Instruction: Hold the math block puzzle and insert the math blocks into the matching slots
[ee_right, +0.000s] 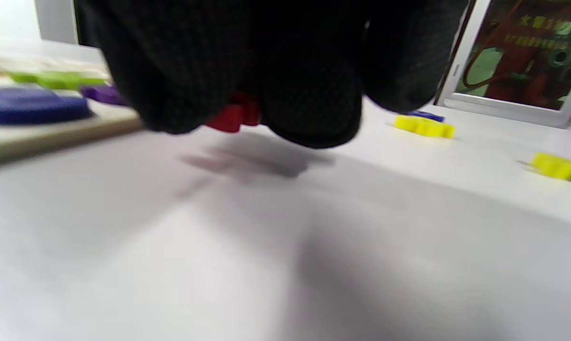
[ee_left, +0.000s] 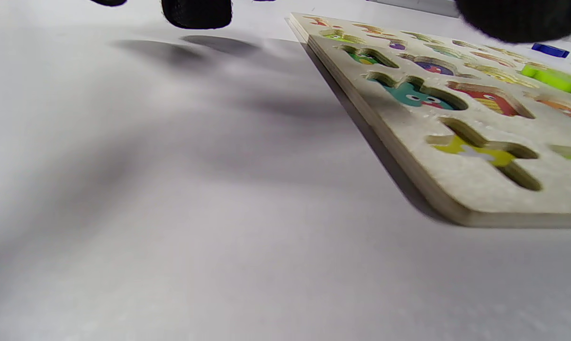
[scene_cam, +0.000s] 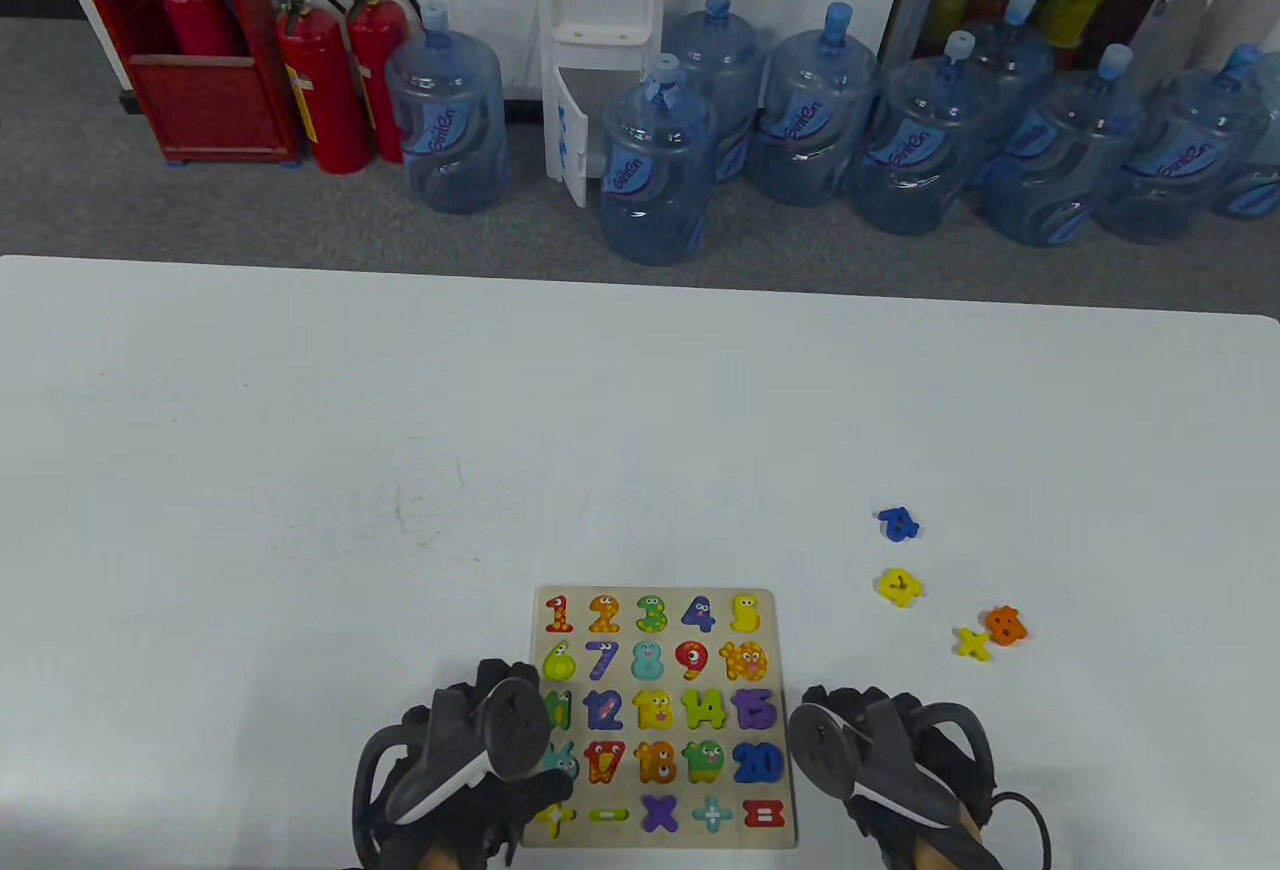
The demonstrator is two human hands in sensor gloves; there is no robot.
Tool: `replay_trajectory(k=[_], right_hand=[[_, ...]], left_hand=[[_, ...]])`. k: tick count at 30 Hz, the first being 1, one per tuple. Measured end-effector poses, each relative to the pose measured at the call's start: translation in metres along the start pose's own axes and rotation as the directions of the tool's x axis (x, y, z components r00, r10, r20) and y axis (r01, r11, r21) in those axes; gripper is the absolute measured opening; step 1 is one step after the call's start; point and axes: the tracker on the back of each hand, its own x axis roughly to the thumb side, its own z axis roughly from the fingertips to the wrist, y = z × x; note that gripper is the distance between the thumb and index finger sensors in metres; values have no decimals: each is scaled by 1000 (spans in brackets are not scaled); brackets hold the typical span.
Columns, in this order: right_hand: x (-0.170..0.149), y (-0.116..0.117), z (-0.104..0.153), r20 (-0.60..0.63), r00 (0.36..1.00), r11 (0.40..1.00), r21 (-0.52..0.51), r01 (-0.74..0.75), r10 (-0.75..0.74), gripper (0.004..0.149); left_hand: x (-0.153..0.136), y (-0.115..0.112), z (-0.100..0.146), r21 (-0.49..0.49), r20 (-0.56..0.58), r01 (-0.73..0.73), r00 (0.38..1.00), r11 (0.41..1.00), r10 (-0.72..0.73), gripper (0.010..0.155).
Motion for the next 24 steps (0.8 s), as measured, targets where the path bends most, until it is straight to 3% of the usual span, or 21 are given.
replay_trajectory(k=[4, 9, 24], right_hand=[[18, -9, 6, 103, 993, 998, -9, 57, -55, 59], [47, -12, 11, 200, 980, 1000, 5, 7, -8, 59], [67, -9, 18, 287, 955, 996, 24, -89, 78, 61]], left_hand=[[0, 0, 0, -1, 1, -2, 1000, 1000, 2, 93], [0, 0, 0, 0, 1, -4, 1000, 1000, 4, 93], [0, 0, 0, -3, 2, -7, 1000, 1000, 7, 93]])
